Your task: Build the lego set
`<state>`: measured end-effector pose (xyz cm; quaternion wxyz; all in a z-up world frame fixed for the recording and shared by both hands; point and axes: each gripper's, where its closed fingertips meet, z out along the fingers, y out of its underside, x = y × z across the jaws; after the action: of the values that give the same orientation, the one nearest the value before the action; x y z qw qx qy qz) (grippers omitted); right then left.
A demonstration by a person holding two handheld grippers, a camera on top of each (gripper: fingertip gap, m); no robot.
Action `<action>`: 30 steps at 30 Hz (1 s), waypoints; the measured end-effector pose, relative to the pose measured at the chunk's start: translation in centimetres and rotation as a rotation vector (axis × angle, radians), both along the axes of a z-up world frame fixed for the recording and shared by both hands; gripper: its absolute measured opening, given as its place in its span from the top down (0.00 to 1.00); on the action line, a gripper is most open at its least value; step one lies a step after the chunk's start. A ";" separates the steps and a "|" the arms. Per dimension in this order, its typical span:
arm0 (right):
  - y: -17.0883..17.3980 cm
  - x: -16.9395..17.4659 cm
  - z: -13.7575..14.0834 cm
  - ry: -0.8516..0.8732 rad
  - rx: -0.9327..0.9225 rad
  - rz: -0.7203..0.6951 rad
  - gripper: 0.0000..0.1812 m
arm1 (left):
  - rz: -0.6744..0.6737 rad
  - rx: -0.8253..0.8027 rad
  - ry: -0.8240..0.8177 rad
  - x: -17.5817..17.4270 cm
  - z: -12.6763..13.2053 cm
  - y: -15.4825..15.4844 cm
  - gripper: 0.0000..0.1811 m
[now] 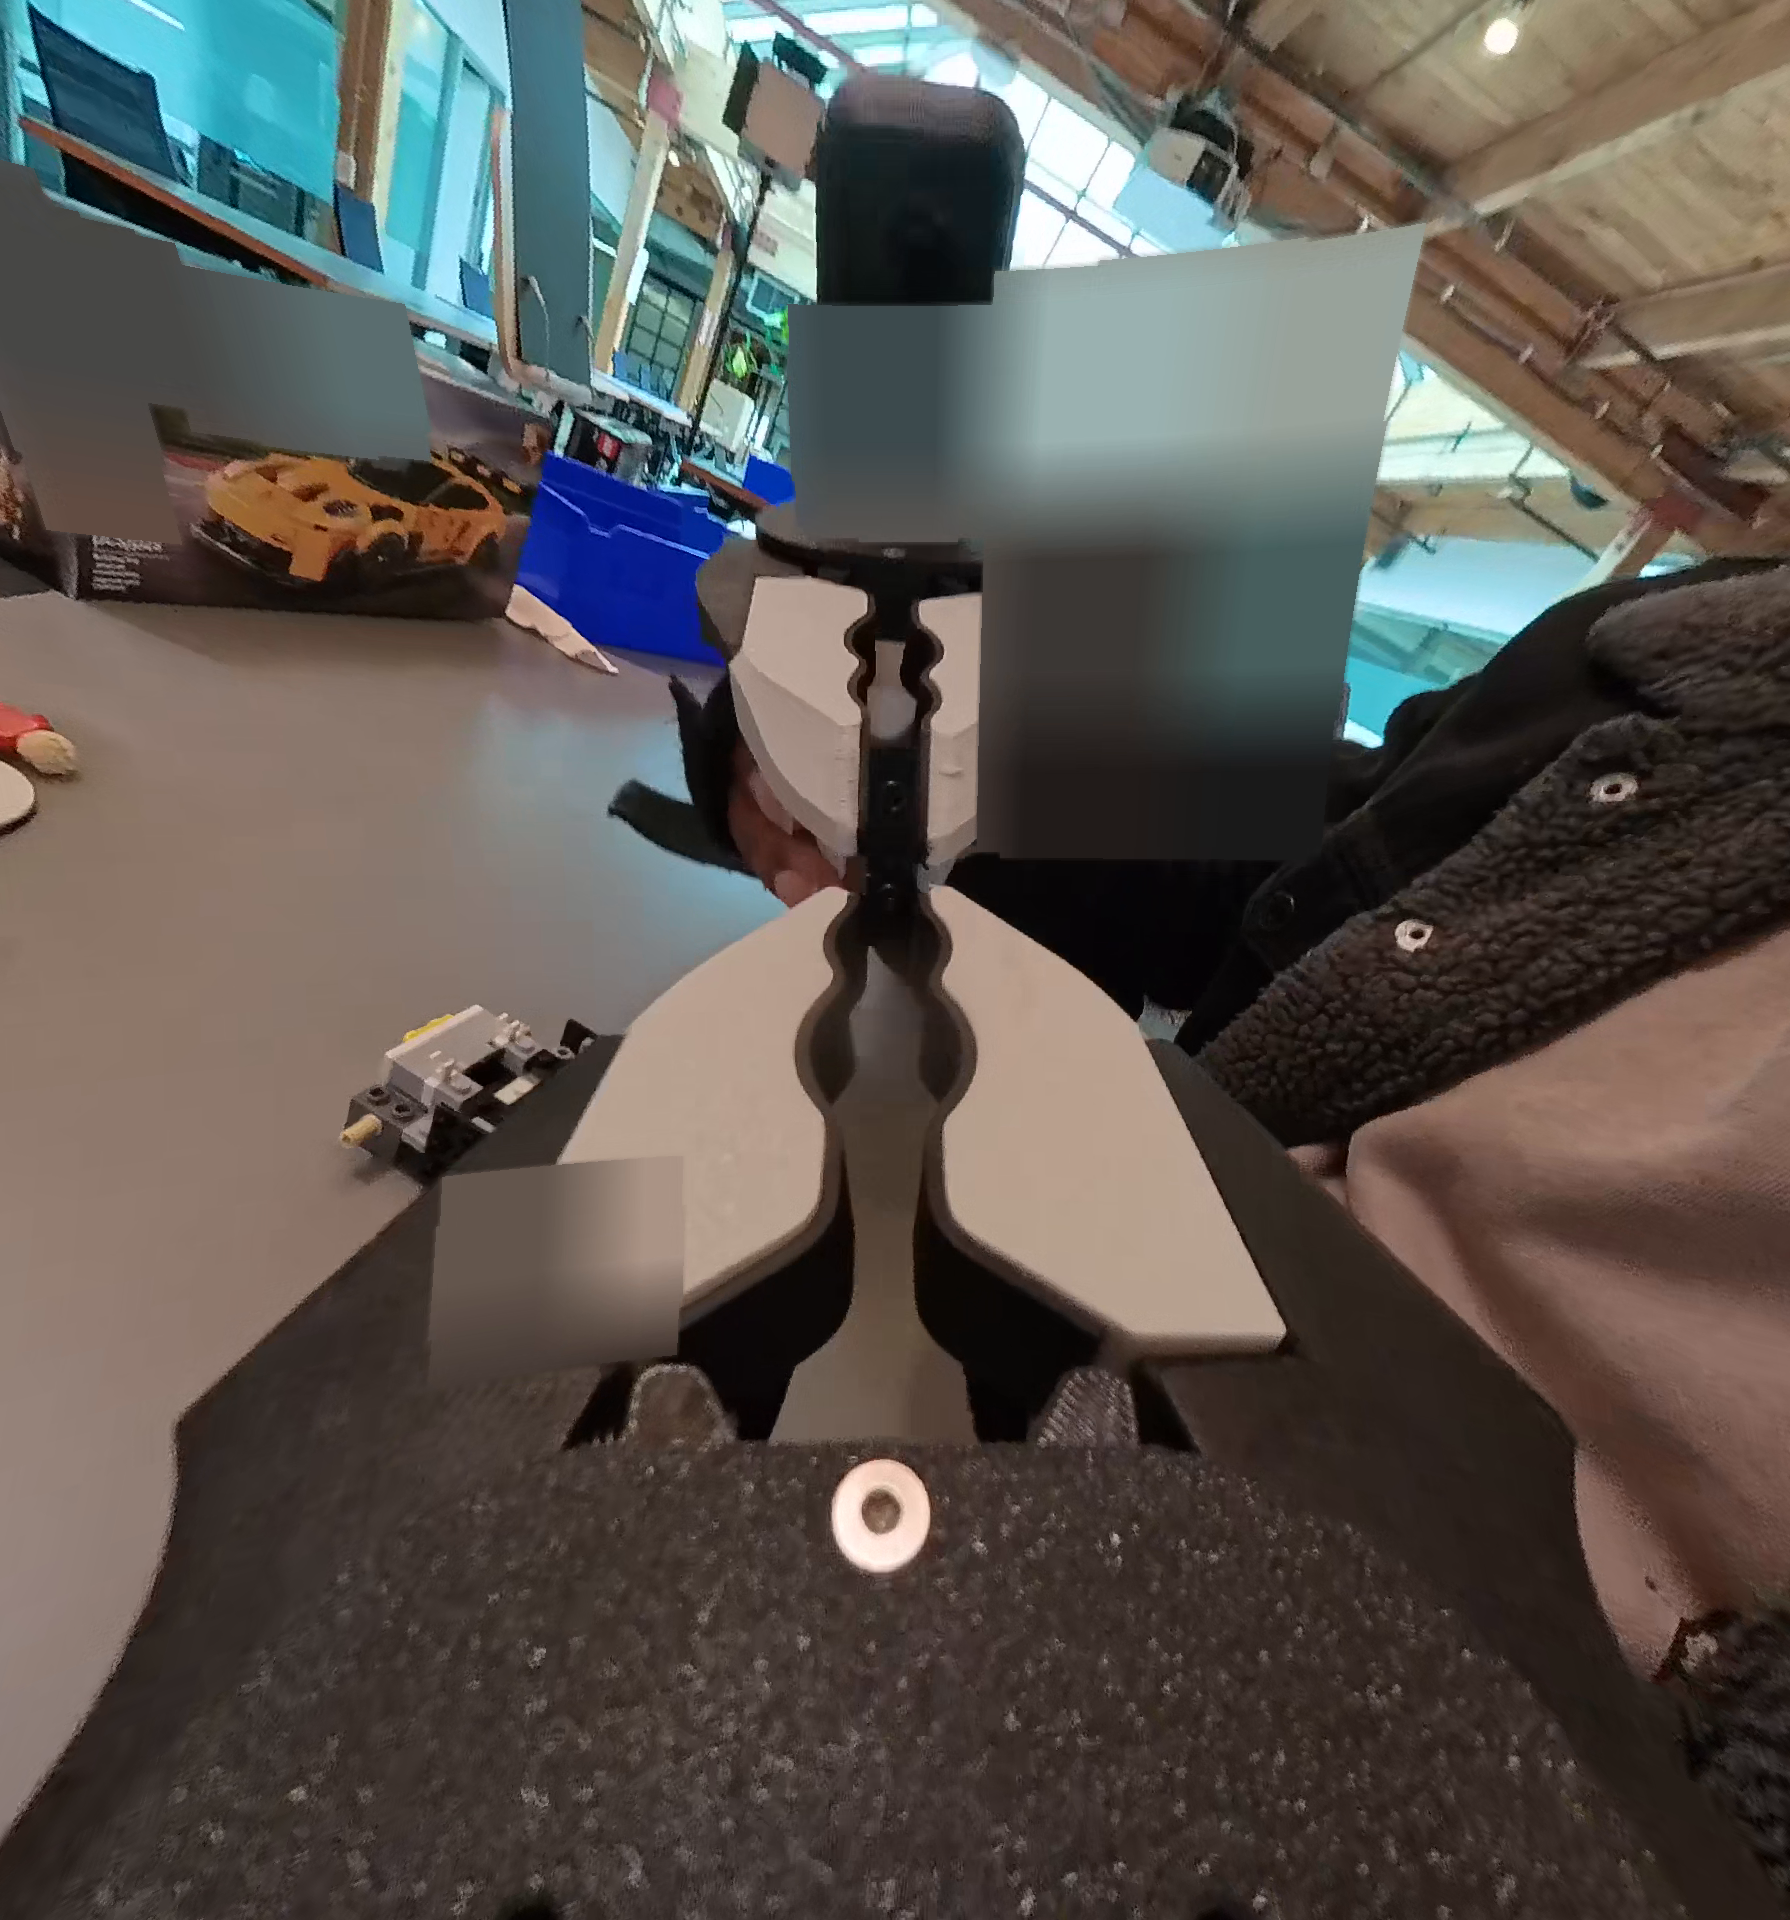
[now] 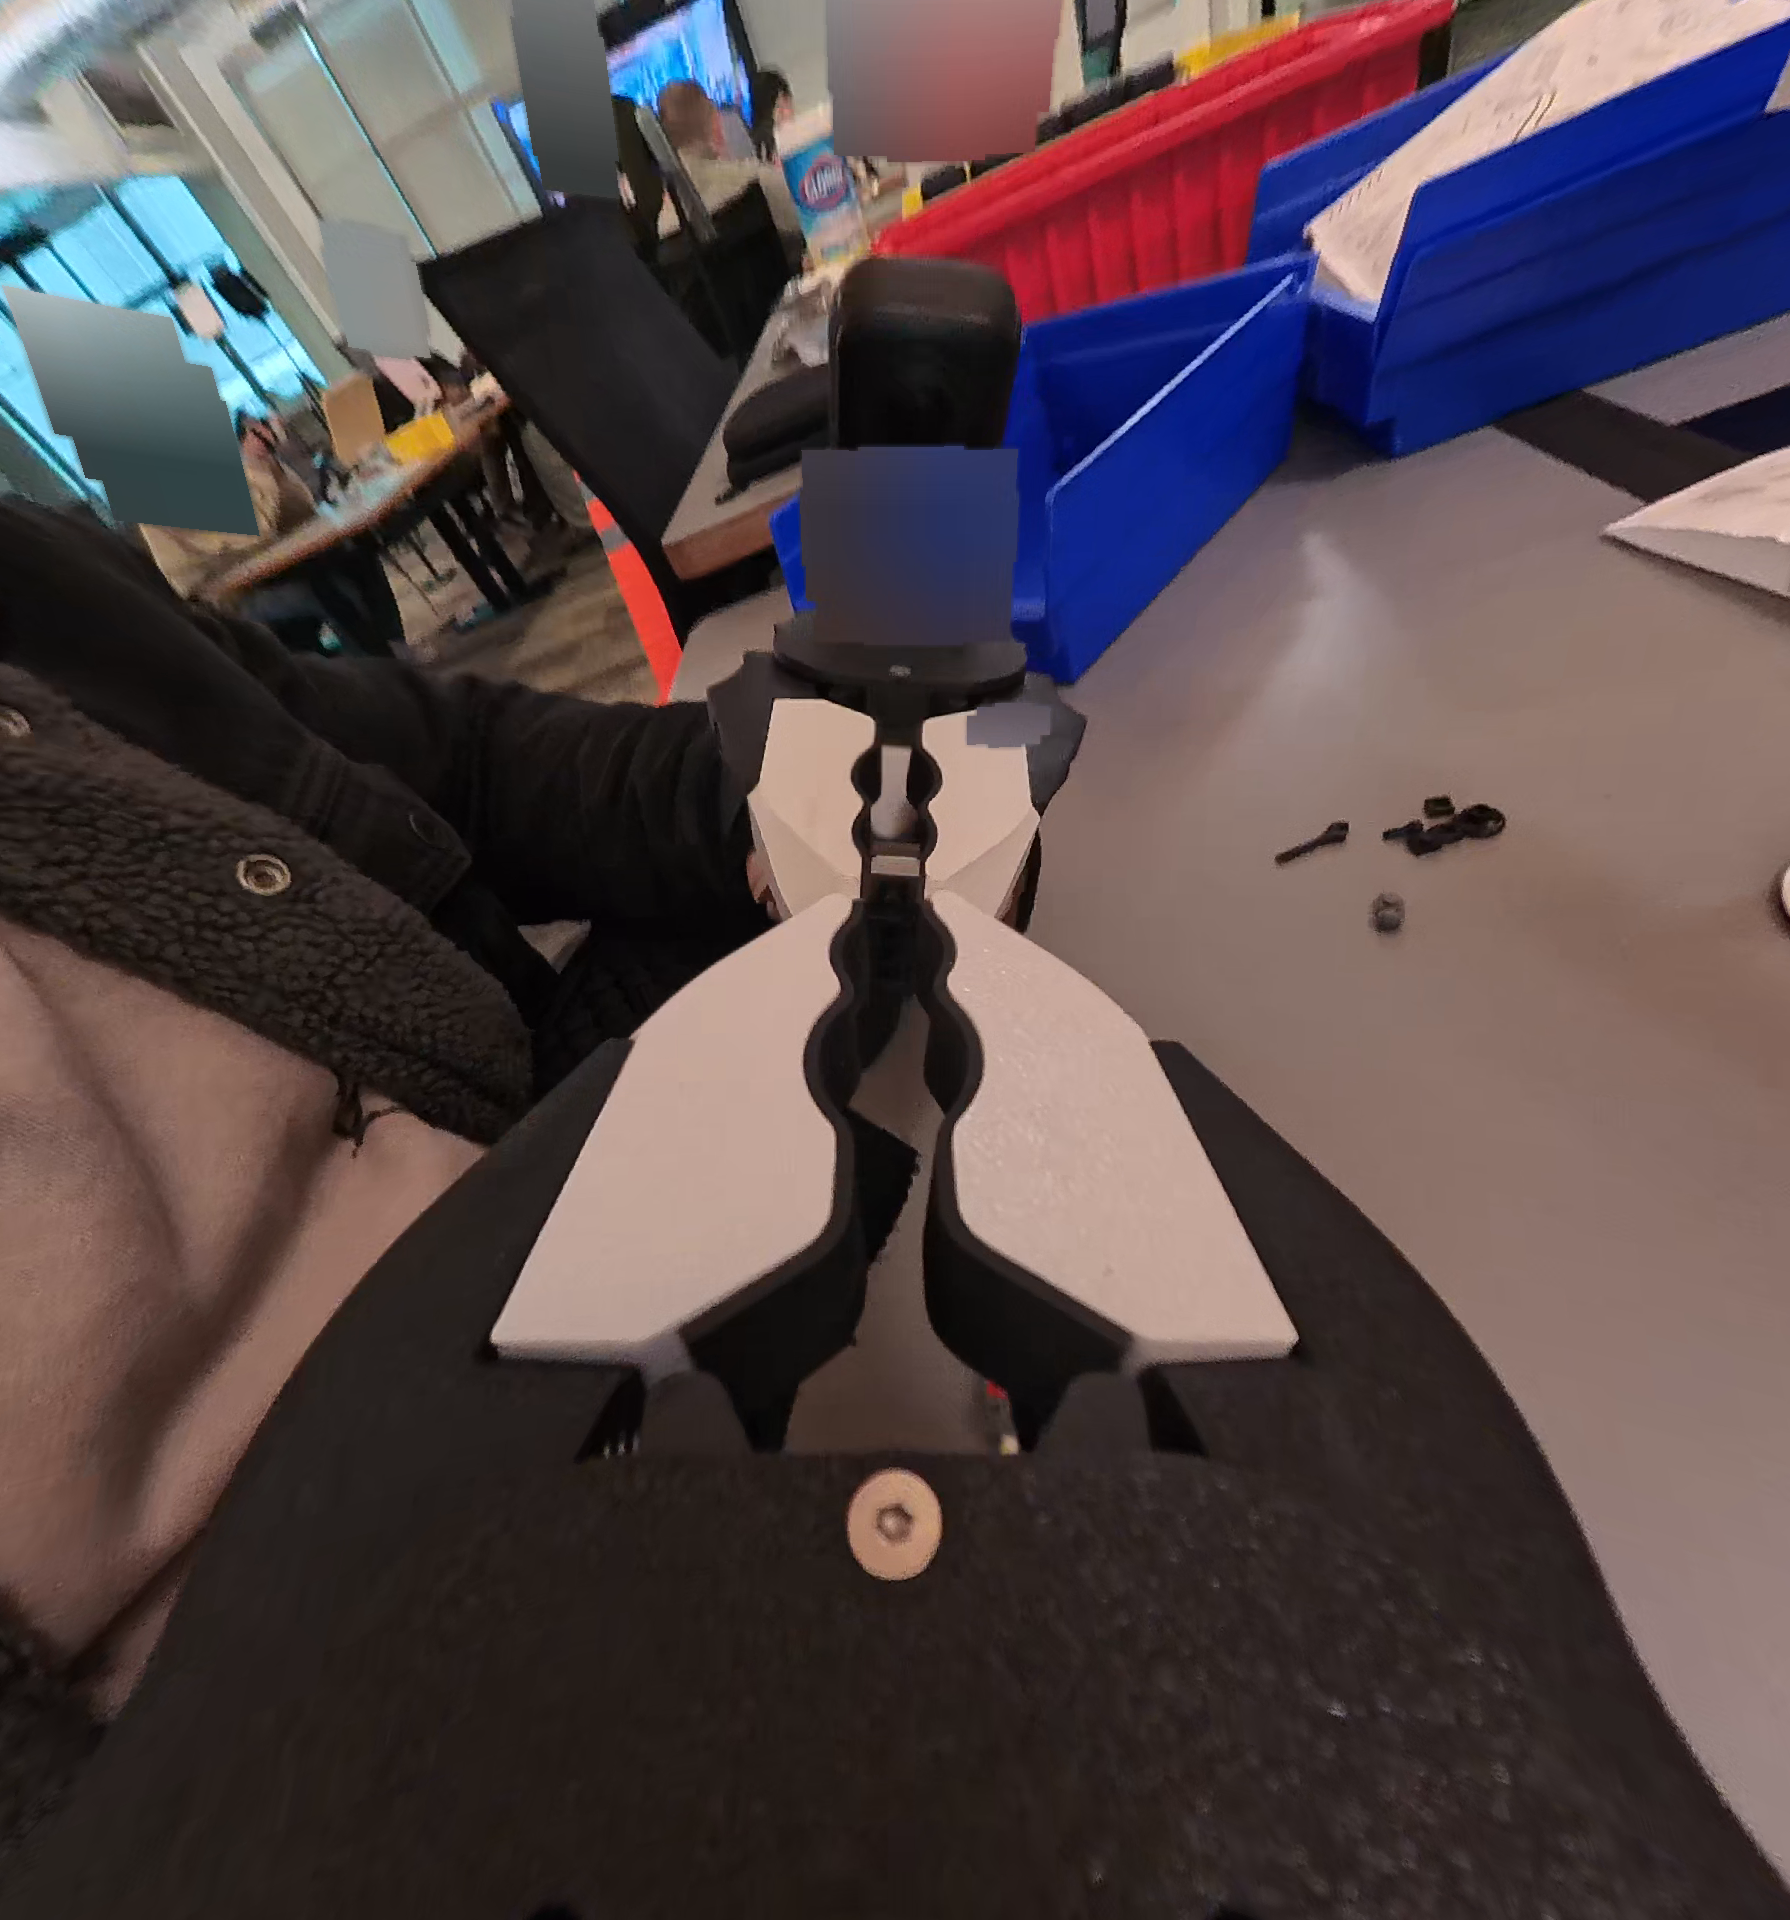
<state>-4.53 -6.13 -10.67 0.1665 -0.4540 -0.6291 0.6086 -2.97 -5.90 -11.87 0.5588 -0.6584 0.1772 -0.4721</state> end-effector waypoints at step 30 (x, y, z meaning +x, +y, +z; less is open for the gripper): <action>-0.5 1.2 -3.4 -0.049 0.603 0.009 0.96 | 0.001 0.080 0.246 0.6 -1.1 -0.2 0.89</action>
<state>-3.38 -6.63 -14.08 0.2759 -0.3960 -0.7871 0.3840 -2.38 -6.12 -12.96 0.5589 -0.6886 0.2630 -0.3799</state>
